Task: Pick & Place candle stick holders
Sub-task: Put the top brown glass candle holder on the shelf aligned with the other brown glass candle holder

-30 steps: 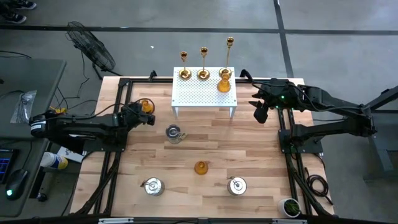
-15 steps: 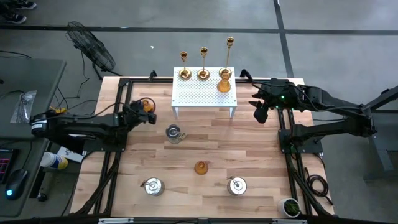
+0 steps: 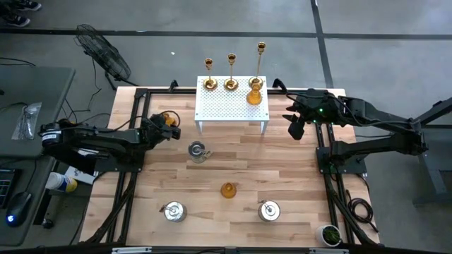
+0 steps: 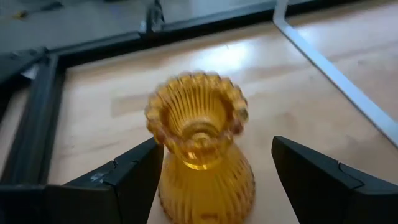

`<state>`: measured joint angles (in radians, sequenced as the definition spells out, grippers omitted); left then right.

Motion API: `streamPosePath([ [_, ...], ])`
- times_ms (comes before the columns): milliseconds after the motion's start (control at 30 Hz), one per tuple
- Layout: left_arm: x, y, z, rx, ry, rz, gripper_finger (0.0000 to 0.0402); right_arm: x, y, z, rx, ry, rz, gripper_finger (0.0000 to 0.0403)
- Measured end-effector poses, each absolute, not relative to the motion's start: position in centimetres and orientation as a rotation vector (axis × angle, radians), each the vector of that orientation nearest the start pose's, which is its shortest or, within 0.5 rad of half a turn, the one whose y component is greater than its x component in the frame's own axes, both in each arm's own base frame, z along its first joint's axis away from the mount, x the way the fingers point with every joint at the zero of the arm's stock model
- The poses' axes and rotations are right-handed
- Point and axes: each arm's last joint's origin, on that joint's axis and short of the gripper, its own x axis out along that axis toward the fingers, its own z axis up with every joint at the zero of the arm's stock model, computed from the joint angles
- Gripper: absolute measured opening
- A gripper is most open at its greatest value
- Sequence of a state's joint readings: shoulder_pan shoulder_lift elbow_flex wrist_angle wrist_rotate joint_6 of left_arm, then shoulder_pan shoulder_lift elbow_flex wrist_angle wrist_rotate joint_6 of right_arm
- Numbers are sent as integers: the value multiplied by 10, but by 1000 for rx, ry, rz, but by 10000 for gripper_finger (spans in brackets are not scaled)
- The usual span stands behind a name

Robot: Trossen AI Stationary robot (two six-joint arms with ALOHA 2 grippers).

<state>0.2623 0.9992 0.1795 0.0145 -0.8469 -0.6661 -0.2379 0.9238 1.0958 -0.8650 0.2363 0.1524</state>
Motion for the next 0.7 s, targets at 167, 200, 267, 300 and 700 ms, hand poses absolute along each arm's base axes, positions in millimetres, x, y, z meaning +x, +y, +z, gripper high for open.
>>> streamPosePath([
  [167, 138, 60, 125, -303, 399, 1291, 294, 159, -46, 354, 144, 663, -507, 140],
  [200, 138, 61, 125, -300, 397, 1297, 294, 160, -46, 354, 144, 663, -507, 140],
  [267, 138, 61, 126, -298, 391, 1301, 294, 160, -46, 354, 144, 663, -507, 140],
  [300, 139, 61, 126, -299, 386, 1302, 294, 160, -46, 354, 144, 663, -507, 140],
  [700, 139, 61, 127, -327, 330, 1334, 242, 160, -46, 354, 144, 663, -507, 140],
])
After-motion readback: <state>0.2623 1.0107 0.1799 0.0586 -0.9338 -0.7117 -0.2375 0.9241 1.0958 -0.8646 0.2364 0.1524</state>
